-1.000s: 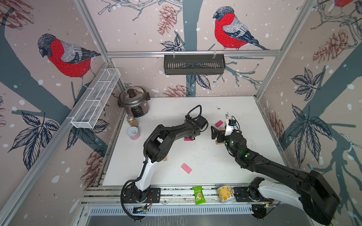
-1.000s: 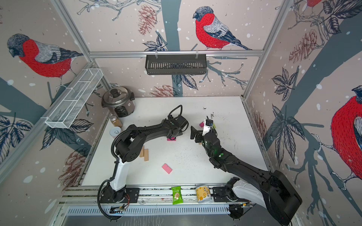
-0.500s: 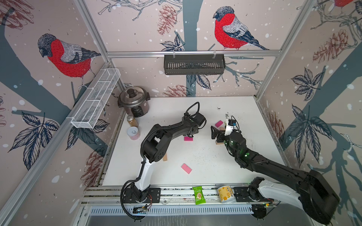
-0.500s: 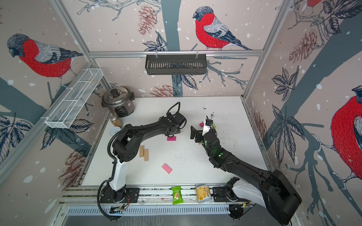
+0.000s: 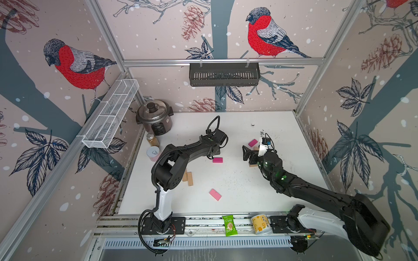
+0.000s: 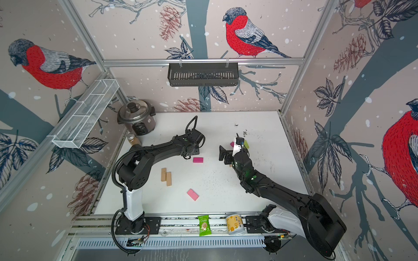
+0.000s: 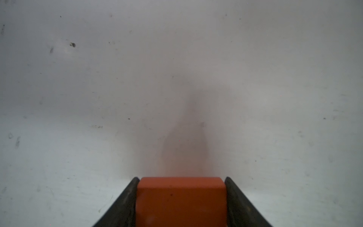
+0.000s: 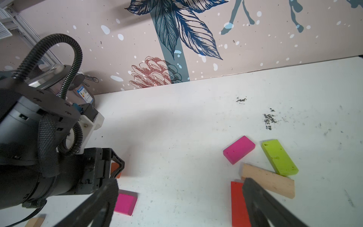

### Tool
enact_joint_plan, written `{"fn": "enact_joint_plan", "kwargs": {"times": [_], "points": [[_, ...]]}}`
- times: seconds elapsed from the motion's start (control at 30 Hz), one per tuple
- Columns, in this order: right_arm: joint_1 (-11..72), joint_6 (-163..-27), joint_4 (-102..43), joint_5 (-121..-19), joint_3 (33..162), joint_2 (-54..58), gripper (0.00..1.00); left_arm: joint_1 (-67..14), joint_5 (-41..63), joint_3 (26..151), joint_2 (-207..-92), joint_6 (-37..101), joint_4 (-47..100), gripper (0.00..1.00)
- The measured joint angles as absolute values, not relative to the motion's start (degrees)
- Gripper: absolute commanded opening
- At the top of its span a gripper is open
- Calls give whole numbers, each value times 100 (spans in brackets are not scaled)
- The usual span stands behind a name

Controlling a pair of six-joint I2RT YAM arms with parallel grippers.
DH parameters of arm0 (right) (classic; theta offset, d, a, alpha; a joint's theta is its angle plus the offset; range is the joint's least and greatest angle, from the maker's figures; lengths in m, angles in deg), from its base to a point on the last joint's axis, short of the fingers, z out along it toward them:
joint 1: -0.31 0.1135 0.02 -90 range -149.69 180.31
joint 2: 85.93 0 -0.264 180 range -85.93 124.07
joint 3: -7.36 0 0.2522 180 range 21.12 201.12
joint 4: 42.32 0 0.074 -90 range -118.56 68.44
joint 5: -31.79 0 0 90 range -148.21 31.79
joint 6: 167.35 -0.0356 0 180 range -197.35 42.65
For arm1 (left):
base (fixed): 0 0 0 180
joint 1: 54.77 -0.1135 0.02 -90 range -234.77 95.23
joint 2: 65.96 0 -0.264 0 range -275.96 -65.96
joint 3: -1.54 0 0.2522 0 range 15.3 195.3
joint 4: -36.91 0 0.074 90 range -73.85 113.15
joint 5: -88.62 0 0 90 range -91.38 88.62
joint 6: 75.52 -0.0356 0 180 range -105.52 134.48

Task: Assemble the letter p with building blocks
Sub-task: Move the building block to the center of the board.

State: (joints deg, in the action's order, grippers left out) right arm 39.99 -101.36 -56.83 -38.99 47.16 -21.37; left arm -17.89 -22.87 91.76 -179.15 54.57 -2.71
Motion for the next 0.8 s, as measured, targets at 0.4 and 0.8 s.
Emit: {"fn": "enact_joint_plan", "kwargs": {"times": [0.4, 0.8], "points": [[4047, -10116, -5668, -3899, 4773, -2054, 100, -2084, -1843, 8578, -17692, 5022, 376, 60], [4113, -10081, -5661, -3903, 4834, -1938, 100, -2161, -1725, 8464, -17775, 4847, 658, 61]]}}
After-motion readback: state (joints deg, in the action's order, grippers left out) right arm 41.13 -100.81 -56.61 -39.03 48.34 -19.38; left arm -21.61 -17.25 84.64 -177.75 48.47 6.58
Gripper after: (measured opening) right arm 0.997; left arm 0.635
